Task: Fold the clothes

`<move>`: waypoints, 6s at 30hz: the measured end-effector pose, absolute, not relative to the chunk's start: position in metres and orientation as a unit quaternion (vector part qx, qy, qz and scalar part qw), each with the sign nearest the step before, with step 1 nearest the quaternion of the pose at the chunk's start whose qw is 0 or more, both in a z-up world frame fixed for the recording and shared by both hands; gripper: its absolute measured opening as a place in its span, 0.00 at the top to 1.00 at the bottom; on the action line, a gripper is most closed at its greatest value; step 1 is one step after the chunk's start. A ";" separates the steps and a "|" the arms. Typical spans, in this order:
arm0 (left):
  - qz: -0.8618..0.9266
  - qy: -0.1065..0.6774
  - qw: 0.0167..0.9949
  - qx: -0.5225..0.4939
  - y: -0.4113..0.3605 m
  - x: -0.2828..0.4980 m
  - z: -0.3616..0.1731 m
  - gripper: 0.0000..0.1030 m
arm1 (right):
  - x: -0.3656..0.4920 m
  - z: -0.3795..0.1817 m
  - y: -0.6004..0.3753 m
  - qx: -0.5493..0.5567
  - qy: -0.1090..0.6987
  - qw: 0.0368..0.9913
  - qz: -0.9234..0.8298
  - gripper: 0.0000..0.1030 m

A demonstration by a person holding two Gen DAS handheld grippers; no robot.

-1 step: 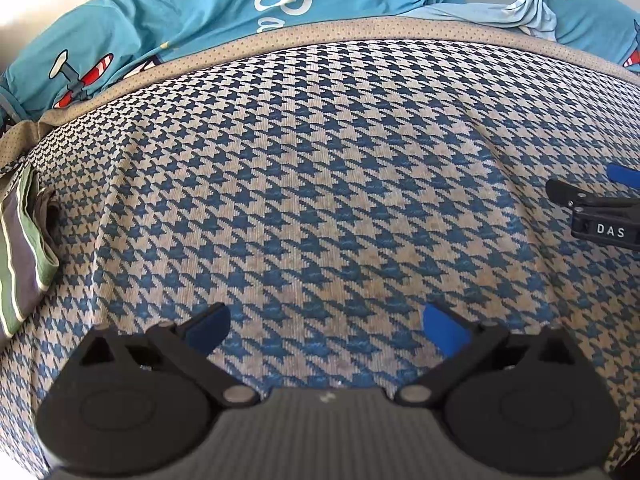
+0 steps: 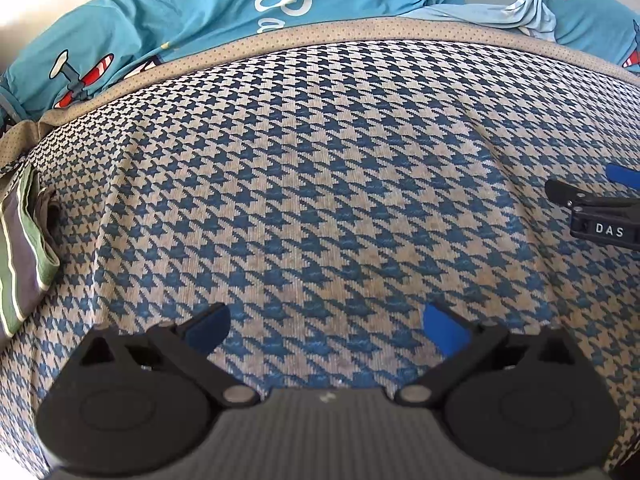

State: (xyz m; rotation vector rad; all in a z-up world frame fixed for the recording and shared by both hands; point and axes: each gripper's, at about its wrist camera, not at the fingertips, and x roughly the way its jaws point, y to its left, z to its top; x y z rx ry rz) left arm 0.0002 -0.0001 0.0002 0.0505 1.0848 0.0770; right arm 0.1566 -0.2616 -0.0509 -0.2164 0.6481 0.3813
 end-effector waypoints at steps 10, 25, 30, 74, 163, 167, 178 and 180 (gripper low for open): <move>0.041 0.509 0.860 0.014 0.001 -0.007 0.009 0.00 | 0.157 -0.051 -0.262 -0.105 0.316 0.924 0.186 0.00; 0.088 0.483 0.870 -0.037 0.016 -0.020 0.019 0.00 | 0.157 -0.051 -0.262 -0.105 0.316 0.924 0.186 0.00; 0.100 0.483 0.869 -0.048 0.014 -0.017 0.020 0.00 | 0.157 -0.051 -0.262 -0.105 0.316 0.924 0.186 0.00; 0.091 0.444 0.885 -0.109 0.035 -0.019 0.044 0.00 | 0.155 -0.053 -0.262 -0.106 0.316 0.925 0.186 0.00; 0.120 0.476 0.864 -0.113 0.017 0.139 0.026 0.00 | 0.156 -0.052 -0.263 -0.107 0.315 0.925 0.186 0.00; 0.129 0.472 0.866 -0.103 0.015 0.134 0.022 0.00 | 0.156 -0.052 -0.263 -0.107 0.315 0.925 0.186 0.00; 0.102 0.451 0.881 -0.101 0.010 0.090 0.040 0.00 | 0.156 -0.052 -0.262 -0.107 0.315 0.925 0.186 0.00; 0.102 0.442 0.886 -0.095 0.009 0.076 0.042 0.00 | 0.156 -0.052 -0.262 -0.107 0.315 0.925 0.186 0.00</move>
